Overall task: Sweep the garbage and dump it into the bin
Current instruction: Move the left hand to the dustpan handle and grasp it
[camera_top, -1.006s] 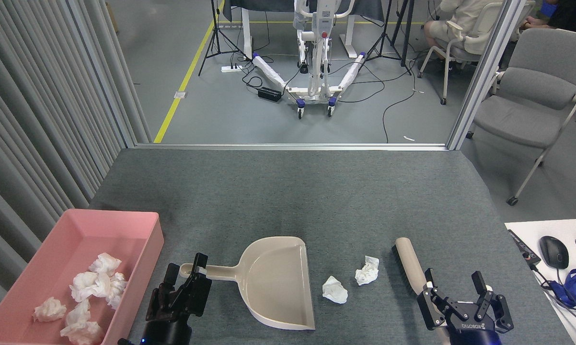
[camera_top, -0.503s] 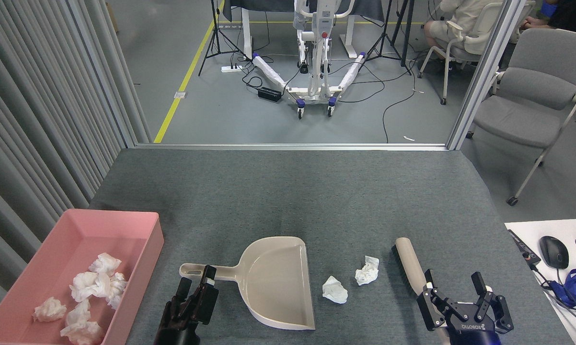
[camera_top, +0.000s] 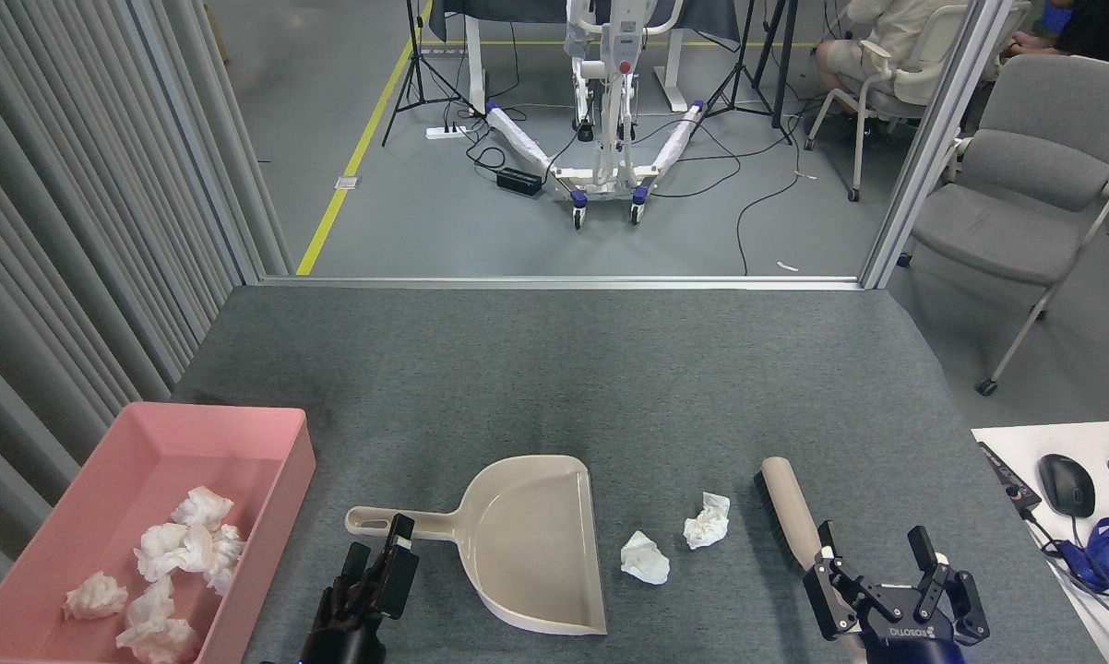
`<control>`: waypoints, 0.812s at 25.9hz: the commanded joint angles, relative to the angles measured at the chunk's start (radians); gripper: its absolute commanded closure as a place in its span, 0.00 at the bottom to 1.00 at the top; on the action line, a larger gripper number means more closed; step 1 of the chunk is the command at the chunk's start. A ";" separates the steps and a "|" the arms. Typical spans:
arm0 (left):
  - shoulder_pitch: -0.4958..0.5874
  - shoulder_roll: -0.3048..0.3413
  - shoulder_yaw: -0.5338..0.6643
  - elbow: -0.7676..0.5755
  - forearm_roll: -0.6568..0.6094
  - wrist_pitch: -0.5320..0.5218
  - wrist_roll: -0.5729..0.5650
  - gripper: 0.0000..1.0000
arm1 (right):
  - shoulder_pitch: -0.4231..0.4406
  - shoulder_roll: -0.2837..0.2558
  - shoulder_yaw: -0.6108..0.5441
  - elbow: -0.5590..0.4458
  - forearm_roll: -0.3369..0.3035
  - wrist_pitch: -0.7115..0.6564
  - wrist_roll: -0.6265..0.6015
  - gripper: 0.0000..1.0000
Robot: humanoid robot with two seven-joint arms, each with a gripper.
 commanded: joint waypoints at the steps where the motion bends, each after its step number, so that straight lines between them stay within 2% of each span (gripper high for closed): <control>1: -0.013 0.002 0.002 0.030 0.017 -0.001 -0.002 0.01 | 0.002 -0.001 -0.001 0.000 0.000 0.000 -0.002 0.02; 6: -0.035 0.002 0.003 0.088 0.037 -0.003 -0.002 0.01 | 0.013 -0.001 -0.014 -0.008 0.000 0.004 -0.002 0.02; 10: -0.066 -0.001 0.003 0.124 0.048 -0.003 -0.001 0.01 | 0.054 -0.001 -0.029 -0.009 0.000 -0.008 -0.003 0.02; 13: -0.076 -0.003 0.003 0.140 0.049 -0.006 -0.002 0.01 | 0.082 0.001 -0.031 -0.011 -0.001 -0.065 -0.003 0.02; 21: -0.112 -0.003 0.006 0.193 0.091 -0.007 -0.001 0.01 | 0.102 0.016 -0.027 0.002 0.000 -0.065 -0.003 0.02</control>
